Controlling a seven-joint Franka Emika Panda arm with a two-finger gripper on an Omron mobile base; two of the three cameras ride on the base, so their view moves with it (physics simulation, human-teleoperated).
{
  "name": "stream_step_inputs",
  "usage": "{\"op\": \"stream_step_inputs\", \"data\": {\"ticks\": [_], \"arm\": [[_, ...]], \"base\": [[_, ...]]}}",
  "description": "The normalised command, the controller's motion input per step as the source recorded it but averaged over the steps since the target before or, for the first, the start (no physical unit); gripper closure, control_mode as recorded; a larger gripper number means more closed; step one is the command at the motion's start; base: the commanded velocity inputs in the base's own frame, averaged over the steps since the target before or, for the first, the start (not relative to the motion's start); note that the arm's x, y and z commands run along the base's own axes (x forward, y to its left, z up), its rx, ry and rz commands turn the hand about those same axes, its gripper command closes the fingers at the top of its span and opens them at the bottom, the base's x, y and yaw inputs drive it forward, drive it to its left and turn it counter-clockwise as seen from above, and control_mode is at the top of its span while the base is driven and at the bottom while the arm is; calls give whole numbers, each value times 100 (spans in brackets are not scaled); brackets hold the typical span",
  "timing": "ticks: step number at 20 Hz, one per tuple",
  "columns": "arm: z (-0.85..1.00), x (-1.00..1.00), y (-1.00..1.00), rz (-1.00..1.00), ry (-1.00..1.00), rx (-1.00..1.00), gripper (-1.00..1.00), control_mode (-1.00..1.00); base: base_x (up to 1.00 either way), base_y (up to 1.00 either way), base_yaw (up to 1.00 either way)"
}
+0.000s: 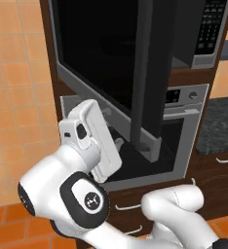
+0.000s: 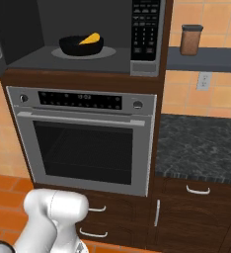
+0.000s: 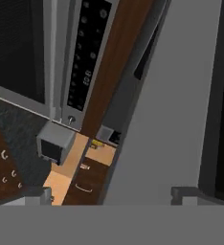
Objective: Pick the corn from the sink and place it in the bowl. Then pick the bowl and place it in the microwave. Then close the microwave door and press the start button.
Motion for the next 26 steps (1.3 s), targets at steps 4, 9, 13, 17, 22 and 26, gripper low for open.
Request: {"op": "stream_step_inputs", "data": {"ticks": [4,9,13,17,22,26], "arm": [[47,0,-71,-4,-1,0,-100,-100],[52,9,-80,0,0,0,-100,-100],[37,27,-96,0,0,0,-100,-100],[35,72,-75,0,7,0,-100,-100],[36,100,-64,0,21,0,-100,-100],[29,100,-46,4,29,1,-100,-100]], "base": [[0,0,0],[0,0,0],[0,0,0],[0,0,0],[0,0,0],[0,0,0]]}}
